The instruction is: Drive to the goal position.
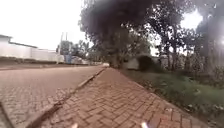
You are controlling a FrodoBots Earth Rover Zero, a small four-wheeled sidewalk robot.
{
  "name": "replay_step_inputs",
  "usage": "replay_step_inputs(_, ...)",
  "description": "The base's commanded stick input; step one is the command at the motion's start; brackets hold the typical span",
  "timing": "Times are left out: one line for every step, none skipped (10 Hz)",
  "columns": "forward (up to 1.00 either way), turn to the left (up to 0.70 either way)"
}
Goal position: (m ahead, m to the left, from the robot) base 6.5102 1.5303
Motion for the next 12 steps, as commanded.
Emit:
replay_step_inputs(0.70,0.00)
replay_step_inputs(0.70,0.00)
replay_step_inputs(0.70,0.00)
replay_step_inputs(0.70,0.00)
replay_step_inputs(0.70,0.00)
replay_step_inputs(0.70,0.00)
replay_step_inputs(0.70,0.00)
replay_step_inputs(0.70,0.00)
replay_step_inputs(0.70,0.00)
replay_step_inputs(0.70,0.00)
replay_step_inputs(0.70,0.00)
replay_step_inputs(0.70,0.00)
